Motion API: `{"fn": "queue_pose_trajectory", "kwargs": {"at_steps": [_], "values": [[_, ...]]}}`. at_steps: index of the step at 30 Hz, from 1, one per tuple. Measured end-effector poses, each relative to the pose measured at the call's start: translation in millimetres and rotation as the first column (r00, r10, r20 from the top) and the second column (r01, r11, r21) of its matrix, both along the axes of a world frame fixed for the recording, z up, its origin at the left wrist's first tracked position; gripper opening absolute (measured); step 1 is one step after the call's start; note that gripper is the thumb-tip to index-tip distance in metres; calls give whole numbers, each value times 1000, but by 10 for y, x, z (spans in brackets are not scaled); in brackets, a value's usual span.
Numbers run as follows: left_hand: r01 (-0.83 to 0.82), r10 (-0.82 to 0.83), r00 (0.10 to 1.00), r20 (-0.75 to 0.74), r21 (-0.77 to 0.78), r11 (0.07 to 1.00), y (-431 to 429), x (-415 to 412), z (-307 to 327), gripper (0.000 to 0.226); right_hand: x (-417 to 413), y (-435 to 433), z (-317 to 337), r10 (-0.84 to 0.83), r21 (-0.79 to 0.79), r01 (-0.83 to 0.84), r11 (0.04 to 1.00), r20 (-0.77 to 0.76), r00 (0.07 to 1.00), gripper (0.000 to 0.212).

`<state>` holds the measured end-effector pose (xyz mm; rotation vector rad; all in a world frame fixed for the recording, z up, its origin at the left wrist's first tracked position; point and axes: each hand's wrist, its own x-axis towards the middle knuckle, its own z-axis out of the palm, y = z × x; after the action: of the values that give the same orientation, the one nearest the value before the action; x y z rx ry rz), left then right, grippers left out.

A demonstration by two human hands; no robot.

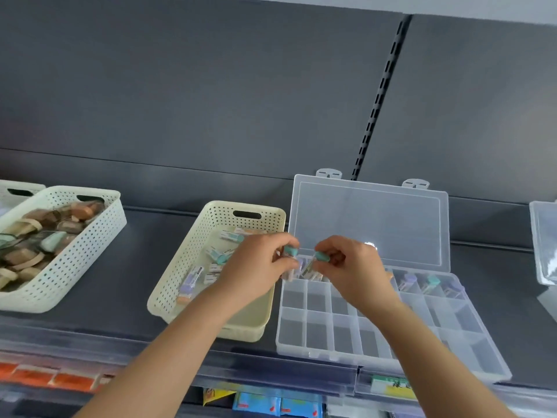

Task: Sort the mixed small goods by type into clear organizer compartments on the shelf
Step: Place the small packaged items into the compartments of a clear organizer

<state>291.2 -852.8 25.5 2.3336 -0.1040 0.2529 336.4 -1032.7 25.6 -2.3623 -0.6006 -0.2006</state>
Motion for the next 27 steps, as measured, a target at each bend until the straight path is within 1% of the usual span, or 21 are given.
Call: {"fn": "queue_pose_trajectory", "kwargs": {"at_steps": [4, 7, 9, 14, 17, 19, 24, 27], "values": [[4, -8, 1000, 18, 239, 971, -204, 9, -96, 18, -75, -187, -96, 41, -35, -39, 999, 46, 998, 19], [-19, -11, 997, 80, 371, 929, -271, 27, -192, 18, -117, -226, -190, 77, -81, -71, 994, 86, 993, 17], [-31, -18, 994, 107, 440, 898, -288, 56, -259, 20, -117, -225, -276, 81, -100, -73, 992, 80, 993, 15], [1, -56, 996, 73, 600, 800, -320, 84, -362, 19, -115, -225, -467, 105, -182, -100, 978, 17, 994, 16], [-5, -68, 994, 82, 669, 743, -336, 92, -409, 15, -113, -215, -525, 115, -191, -105, 976, 39, 993, 15], [1, -63, 996, 63, 701, 714, -333, 96, -433, 16, -111, -207, -546, 112, -203, -99, 974, 53, 992, 14], [14, -63, 997, 39, 729, 684, -348, 106, -440, 16, -97, -212, -604, 107, -233, -96, 968, 35, 994, 15], [21, -59, 998, 27, 730, 683, -349, 117, -443, 14, -87, -206, -610, 109, -247, -99, 964, 28, 994, 15]]}}
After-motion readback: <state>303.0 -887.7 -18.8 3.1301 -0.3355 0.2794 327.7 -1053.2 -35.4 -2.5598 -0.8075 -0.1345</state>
